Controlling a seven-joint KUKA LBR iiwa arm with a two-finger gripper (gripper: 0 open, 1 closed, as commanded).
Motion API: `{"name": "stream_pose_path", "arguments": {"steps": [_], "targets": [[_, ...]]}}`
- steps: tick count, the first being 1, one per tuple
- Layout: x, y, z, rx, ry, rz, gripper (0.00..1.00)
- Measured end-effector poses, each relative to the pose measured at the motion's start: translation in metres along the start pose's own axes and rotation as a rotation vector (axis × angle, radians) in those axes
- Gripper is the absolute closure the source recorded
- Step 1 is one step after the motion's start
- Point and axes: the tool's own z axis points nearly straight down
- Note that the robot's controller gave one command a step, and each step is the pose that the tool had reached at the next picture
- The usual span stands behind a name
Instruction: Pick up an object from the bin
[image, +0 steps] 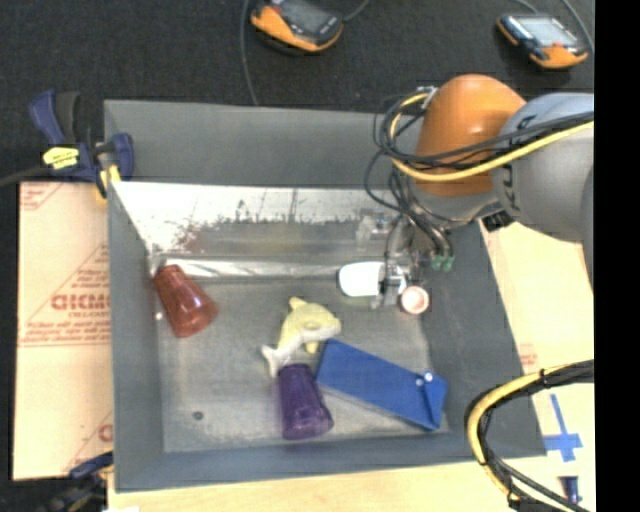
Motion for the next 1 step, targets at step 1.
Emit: {"name": "stream_pose_path", "arguments": {"steps": [1], "targets": [[-0.0015, -0.0001, -0.0056, 0.001, -0.008, -0.001, 0.0]]}}
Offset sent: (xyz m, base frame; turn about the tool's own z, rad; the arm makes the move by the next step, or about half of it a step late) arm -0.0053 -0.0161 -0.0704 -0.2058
